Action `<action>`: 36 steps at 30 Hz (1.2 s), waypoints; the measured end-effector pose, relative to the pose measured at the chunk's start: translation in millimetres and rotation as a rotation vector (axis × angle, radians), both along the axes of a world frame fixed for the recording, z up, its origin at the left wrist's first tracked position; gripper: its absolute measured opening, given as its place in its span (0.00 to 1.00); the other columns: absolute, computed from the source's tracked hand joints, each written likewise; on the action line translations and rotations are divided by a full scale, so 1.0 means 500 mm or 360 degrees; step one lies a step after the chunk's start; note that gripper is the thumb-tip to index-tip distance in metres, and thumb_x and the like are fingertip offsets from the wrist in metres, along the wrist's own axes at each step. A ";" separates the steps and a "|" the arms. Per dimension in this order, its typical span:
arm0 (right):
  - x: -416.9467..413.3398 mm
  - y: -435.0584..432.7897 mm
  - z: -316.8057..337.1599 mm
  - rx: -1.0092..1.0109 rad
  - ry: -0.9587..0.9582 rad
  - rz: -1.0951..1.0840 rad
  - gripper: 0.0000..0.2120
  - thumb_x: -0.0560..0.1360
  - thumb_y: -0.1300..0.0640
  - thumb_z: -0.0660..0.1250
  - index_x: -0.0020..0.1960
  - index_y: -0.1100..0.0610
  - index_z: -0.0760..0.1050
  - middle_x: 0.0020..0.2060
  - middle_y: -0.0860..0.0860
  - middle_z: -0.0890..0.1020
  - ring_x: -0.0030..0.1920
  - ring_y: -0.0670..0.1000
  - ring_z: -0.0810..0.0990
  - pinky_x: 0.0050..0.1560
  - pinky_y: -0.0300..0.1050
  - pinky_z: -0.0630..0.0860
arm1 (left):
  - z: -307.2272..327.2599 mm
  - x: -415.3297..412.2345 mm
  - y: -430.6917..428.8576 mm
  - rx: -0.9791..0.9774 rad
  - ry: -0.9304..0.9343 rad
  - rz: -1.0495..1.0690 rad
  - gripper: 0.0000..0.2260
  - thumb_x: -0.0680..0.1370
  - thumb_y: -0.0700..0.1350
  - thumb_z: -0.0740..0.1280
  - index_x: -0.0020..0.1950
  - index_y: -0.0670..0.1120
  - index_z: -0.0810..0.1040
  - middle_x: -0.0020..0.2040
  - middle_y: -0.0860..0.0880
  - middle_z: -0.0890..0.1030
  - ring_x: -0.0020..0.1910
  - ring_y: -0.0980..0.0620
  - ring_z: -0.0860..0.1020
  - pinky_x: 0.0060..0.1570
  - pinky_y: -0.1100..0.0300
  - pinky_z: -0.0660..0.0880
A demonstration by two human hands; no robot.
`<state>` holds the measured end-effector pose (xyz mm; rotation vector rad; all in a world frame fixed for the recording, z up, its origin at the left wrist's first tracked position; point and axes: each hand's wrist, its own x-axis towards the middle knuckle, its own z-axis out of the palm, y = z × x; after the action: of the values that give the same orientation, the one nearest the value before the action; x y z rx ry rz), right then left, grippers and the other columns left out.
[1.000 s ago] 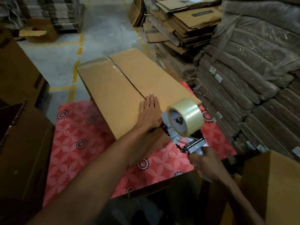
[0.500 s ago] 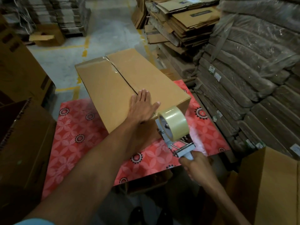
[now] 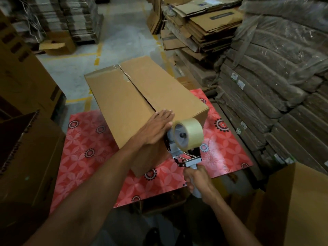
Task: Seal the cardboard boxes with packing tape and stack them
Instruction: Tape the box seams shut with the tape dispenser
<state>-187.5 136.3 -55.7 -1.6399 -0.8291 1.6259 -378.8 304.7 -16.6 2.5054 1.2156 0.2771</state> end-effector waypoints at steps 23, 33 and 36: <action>0.292 0.132 -0.173 -0.0097 -0.1305 -0.0082 0.22 0.79 0.52 0.70 0.60 0.71 0.76 0.55 0.65 0.81 0.54 0.62 0.81 0.49 0.48 0.73 | -0.010 0.038 -0.024 0.0128 0.0420 0.0280 0.38 0.82 0.57 0.63 0.83 0.54 0.43 0.84 0.49 0.44 0.82 0.46 0.43 0.78 0.48 0.43; 0.325 0.177 -0.150 -0.0263 -0.2045 0.0304 0.24 0.78 0.44 0.63 0.63 0.62 0.75 0.61 0.61 0.78 0.61 0.61 0.77 0.61 0.54 0.74 | -0.025 0.017 -0.059 0.0157 0.0367 0.0364 0.35 0.81 0.64 0.59 0.82 0.60 0.43 0.83 0.54 0.43 0.82 0.50 0.43 0.79 0.50 0.43; 0.291 0.228 -0.046 0.0187 -0.2223 0.0091 0.18 0.75 0.51 0.64 0.59 0.62 0.76 0.59 0.61 0.78 0.60 0.62 0.76 0.61 0.57 0.70 | -0.016 0.022 -0.059 0.0067 0.0293 0.0388 0.34 0.79 0.72 0.46 0.82 0.61 0.44 0.81 0.56 0.40 0.81 0.54 0.39 0.79 0.49 0.38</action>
<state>-42.2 250.4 -78.7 -2.5707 -1.5334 0.1927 -367.6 275.3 -24.5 2.4611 1.6081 0.1335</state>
